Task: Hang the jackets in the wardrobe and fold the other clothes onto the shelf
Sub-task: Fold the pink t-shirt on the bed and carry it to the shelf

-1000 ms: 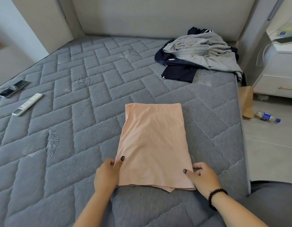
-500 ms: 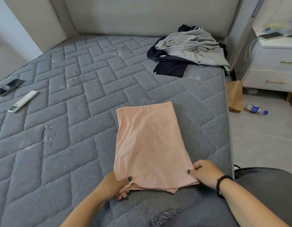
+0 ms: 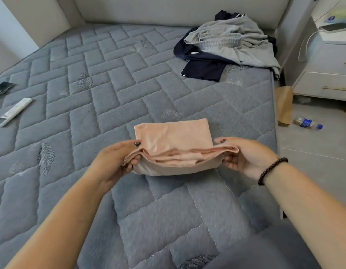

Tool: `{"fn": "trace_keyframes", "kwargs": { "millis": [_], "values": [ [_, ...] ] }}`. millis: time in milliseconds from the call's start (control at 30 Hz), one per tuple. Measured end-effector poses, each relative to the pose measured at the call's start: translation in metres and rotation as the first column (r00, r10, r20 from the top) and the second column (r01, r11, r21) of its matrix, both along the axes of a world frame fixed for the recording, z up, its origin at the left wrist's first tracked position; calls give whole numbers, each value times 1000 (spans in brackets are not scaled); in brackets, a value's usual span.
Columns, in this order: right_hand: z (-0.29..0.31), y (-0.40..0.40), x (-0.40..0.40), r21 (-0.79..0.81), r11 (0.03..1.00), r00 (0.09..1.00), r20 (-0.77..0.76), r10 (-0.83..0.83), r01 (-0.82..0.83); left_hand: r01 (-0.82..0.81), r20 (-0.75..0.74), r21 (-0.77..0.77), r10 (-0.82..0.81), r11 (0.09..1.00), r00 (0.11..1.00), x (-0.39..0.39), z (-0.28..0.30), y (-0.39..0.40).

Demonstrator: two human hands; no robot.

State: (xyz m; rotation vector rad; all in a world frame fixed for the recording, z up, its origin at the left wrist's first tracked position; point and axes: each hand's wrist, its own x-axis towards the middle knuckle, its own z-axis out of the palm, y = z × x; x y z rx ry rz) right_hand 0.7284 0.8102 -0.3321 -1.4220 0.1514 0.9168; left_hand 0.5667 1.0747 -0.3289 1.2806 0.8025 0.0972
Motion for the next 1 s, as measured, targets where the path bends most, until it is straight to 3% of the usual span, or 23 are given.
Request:
{"fn": "trace_keyframes", "kwargs": {
  "millis": [200,267,367,433,533,600,700,800,933,1000],
  "values": [
    [-4,53,65,-25,986,985,-42,-166,165,-155,5,-128,157,980,988,89,-5,40],
    [-15,65,83,4,978,977,-47,-208,208,-130,-78,19,131,991,988,110,-20,39],
    [-37,68,99,-34,959,959,6,-283,283,121,-267,389,-14,913,964,114,-47,21],
    [-56,59,106,-125,935,941,109,-320,332,193,-255,569,-52,800,966,106,-61,5],
    [-75,48,97,-391,856,913,355,-200,339,82,-155,758,57,647,986,85,-80,-13],
    [-85,45,75,-381,864,897,413,-158,328,-55,-99,781,210,622,973,66,-90,-23],
    [-101,48,34,-322,914,903,418,-96,246,-214,-92,687,375,694,922,46,-100,-33],
    [-113,52,9,-340,900,876,474,-86,273,-235,-128,632,398,738,908,39,-104,-37],
    [-107,50,22,-272,894,810,567,-151,357,-247,-8,742,376,623,927,36,-94,-30],
    [-106,42,30,-261,901,796,589,-136,347,-228,-4,758,354,611,935,32,-94,-25]
  ]
}}
